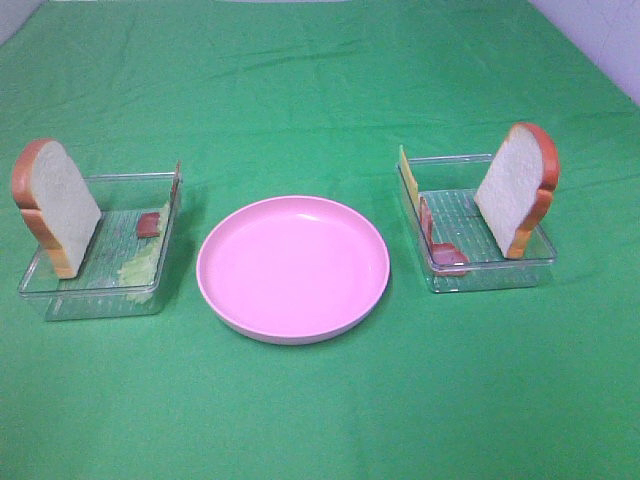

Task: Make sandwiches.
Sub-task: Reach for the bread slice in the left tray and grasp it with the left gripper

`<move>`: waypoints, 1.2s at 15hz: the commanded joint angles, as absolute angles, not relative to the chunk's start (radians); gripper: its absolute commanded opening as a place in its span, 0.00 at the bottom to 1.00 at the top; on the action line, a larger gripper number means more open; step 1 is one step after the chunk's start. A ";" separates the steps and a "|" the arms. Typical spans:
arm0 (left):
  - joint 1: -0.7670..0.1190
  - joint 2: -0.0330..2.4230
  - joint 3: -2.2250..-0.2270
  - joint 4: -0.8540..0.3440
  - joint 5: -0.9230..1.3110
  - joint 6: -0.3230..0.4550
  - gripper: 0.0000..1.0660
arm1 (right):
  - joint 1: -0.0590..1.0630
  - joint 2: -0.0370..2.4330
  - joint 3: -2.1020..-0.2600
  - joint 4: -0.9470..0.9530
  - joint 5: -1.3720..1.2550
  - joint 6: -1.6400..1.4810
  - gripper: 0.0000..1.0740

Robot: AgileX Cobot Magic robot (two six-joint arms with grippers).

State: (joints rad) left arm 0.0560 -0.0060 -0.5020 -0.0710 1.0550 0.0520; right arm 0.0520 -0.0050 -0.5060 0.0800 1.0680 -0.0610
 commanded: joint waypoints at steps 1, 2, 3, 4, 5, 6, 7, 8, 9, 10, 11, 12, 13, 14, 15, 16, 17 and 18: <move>0.057 -0.025 -0.499 -0.080 1.046 0.056 0.70 | 0.047 -0.020 -0.504 0.083 1.059 -0.069 0.63; 0.057 -0.025 -0.499 -0.080 1.046 0.056 0.70 | 0.047 -0.020 -0.504 0.083 1.059 -0.069 0.63; 0.057 -0.025 -0.499 -0.080 1.046 0.056 0.70 | 0.047 -0.020 -0.504 0.083 1.059 -0.069 0.63; 0.057 -0.025 -0.499 -0.080 1.046 0.056 0.70 | 0.047 -0.020 -0.504 0.083 1.059 -0.069 0.63; 0.057 -0.025 -0.499 -0.080 1.046 0.056 0.70 | 0.047 -0.020 -0.504 0.083 1.059 -0.069 0.63; 0.057 -0.025 -0.499 -0.080 1.046 0.056 0.70 | 0.047 -0.020 -0.504 0.083 1.059 -0.069 0.63; 0.057 -0.025 -0.499 -0.080 1.046 0.056 0.70 | 0.047 -0.020 -0.504 0.083 1.059 -0.069 0.63; 0.057 -0.025 -0.499 -0.080 1.046 0.056 0.70 | 0.047 -0.020 -0.504 0.083 1.059 -0.069 0.63; 0.057 -0.025 -0.499 -0.080 1.046 0.056 0.70 | 0.047 -0.020 -0.504 0.083 1.059 -0.069 0.63; 0.057 -0.025 -0.499 -0.080 1.046 0.056 0.70 | 0.047 -0.020 -0.504 0.083 1.059 -0.069 0.63; 0.057 -0.025 -0.499 -0.080 1.046 0.056 0.70 | 0.047 -0.020 -0.504 0.083 1.059 -0.069 0.63; 0.057 -0.025 -0.499 -0.080 1.046 0.056 0.70 | 0.047 -0.020 -0.504 0.083 1.059 -0.069 0.63; 0.057 -0.025 -0.499 -0.080 1.046 0.056 0.70 | 0.047 -0.020 -0.504 0.083 1.059 -0.069 0.63; 0.057 -0.025 -0.499 -0.080 1.046 0.056 0.70 | 0.047 -0.020 -0.504 0.083 1.059 -0.069 0.63; 0.057 -0.025 -0.499 -0.080 1.046 0.056 0.70 | 0.047 -0.020 -0.504 0.083 1.059 -0.069 0.63; 0.057 -0.025 -0.499 -0.080 1.046 0.056 0.70 | 0.047 -0.020 -0.504 0.083 1.059 -0.069 0.63; 0.057 -0.025 -0.499 -0.080 1.046 0.056 0.70 | 0.047 -0.020 -0.504 0.083 1.059 -0.069 0.63; 0.057 -0.025 -0.499 -0.080 1.046 0.056 0.70 | 0.047 -0.020 -0.504 0.083 1.059 -0.069 0.63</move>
